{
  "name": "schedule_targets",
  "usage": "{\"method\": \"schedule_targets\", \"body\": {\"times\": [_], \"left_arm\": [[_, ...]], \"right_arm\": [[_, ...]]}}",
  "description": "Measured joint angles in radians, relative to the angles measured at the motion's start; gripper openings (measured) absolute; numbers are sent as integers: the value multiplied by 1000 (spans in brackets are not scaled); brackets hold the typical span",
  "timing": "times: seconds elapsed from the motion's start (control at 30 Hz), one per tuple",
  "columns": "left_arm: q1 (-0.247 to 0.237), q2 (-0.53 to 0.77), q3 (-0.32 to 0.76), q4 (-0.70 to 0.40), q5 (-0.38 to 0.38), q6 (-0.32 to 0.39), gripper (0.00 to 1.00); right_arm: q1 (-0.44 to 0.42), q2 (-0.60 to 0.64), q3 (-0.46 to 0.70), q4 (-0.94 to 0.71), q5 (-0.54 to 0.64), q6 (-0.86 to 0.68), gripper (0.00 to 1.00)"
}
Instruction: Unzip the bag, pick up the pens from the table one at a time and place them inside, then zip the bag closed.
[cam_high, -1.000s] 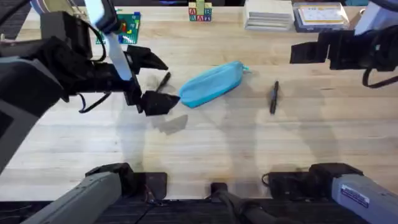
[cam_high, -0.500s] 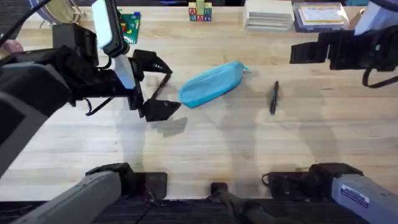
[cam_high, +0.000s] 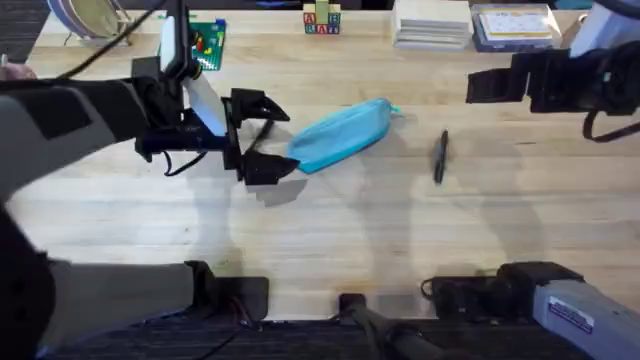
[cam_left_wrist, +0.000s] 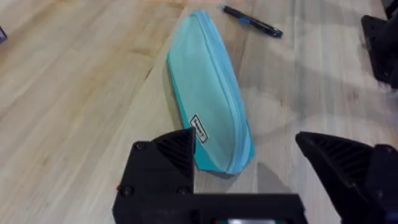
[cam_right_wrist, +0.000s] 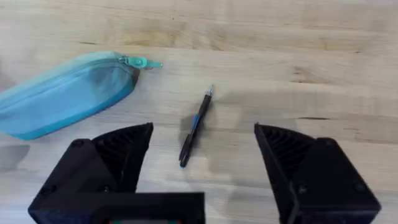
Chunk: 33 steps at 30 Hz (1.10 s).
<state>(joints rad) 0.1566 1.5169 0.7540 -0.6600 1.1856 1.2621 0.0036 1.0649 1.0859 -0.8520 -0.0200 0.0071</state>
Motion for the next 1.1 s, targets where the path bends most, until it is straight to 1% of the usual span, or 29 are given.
{"method": "schedule_targets", "body": {"times": [0.4, 0.67, 0.83, 1.1], "left_arm": [[0, 154, 0, 30, 8, 0, 995], [0, 158, 0, 80, 27, 0, 994], [0, 158, 0, 85, 52, 0, 994], [0, 158, 0, 85, 60, 0, 993]], "right_arm": [[0, 0, 0, -2, 0, 0, 996], [0, 0, 0, -15, 0, 0, 996], [0, 0, 0, -16, 0, 0, 998], [0, 0, 0, -16, 0, 0, 997]]}}
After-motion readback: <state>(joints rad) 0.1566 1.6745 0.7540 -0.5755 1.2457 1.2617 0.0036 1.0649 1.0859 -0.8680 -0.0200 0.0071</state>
